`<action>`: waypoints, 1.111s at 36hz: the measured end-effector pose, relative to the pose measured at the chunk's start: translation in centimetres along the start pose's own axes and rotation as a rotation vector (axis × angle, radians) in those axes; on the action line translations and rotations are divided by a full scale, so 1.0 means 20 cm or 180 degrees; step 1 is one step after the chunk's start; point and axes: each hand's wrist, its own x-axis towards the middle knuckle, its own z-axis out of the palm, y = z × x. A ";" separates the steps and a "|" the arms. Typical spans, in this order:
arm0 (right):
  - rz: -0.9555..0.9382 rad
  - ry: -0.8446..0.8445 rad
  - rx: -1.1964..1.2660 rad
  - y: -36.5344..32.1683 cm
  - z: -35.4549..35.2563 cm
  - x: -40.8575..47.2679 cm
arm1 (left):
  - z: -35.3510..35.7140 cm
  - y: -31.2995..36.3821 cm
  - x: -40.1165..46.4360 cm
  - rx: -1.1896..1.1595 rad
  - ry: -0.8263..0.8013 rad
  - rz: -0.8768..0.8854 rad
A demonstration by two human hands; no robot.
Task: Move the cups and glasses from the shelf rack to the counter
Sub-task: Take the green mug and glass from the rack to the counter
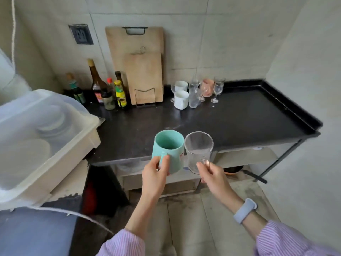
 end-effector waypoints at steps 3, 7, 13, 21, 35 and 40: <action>0.0108 0.0120 -0.0004 0.01 -0.06 0.20 | 0.12 0.01 0.22 -0.0064 -0.0212 -0.0047; 0.0316 0.0284 0.0072 0.06 -0.16 0.42 | 0.32 0.01 0.46 -0.0098 -0.0525 -0.0061; 0.0579 0.0508 0.0202 0.17 -0.35 0.73 | 0.68 -0.02 0.76 -0.0142 -0.0890 -0.0210; 0.0905 0.0662 0.0366 0.42 -0.66 1.29 | 1.27 -0.07 1.13 -0.0254 -0.0942 -0.0569; 0.1335 0.0532 0.0409 0.77 -1.02 2.19 | 2.05 -0.19 1.70 -0.0286 -0.0607 -0.1145; 0.1342 0.0529 0.0488 0.81 -1.04 2.38 | 2.15 -0.26 1.84 -0.0315 -0.0486 -0.1210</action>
